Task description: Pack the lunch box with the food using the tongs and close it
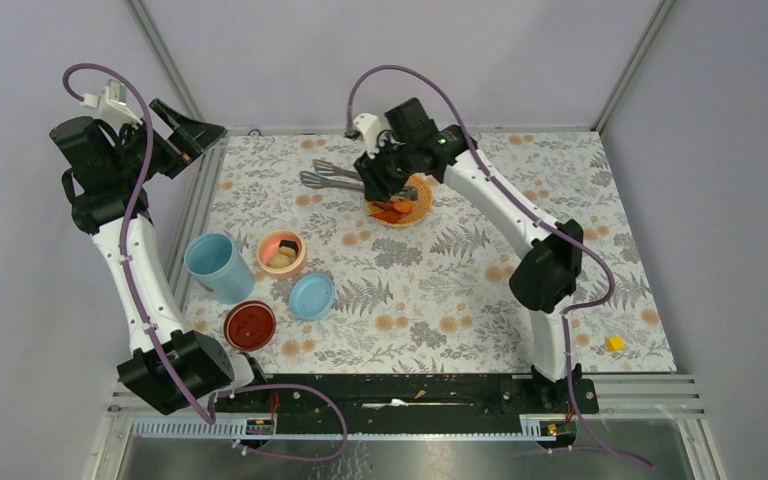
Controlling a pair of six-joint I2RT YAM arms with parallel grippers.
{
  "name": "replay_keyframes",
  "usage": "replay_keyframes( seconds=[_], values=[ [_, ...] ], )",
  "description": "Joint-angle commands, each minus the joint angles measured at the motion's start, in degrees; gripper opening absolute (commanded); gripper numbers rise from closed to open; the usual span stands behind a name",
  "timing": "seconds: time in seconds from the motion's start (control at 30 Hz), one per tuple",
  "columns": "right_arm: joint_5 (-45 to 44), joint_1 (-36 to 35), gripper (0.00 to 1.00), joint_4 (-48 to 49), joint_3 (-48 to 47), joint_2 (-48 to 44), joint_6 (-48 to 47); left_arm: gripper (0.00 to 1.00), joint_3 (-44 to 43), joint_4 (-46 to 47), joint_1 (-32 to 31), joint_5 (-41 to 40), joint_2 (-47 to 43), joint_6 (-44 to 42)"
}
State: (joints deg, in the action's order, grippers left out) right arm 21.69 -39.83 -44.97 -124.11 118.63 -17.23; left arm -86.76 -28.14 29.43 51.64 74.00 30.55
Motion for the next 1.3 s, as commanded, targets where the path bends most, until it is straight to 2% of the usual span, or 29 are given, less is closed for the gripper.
replay_keyframes(
  seconds=[0.0,0.23,0.43,0.67,1.27],
  values=[
    [-1.83,5.37,0.52,2.19,7.33,-6.56,-2.95,0.99,-1.2,3.27,-0.03,0.78,-0.48,0.55],
    [-1.69,14.59,0.52,2.74,22.46,-12.93,-12.8,0.99,-0.09,4.34,-0.07,1.41,-0.17,1.12],
    [-5.3,18.22,0.51,2.61,28.77,-14.95,-22.68,0.99,0.61,5.37,-0.09,2.4,0.44,2.22],
    [-6.7,19.47,0.51,2.05,30.02,-13.63,-28.55,0.99,0.6,5.46,-0.13,2.18,-0.12,2.06],
    [-6.48,19.53,0.52,1.83,25.88,-7.77,-29.17,0.99,0.76,5.47,-0.12,2.35,-0.43,2.32]
  ],
)
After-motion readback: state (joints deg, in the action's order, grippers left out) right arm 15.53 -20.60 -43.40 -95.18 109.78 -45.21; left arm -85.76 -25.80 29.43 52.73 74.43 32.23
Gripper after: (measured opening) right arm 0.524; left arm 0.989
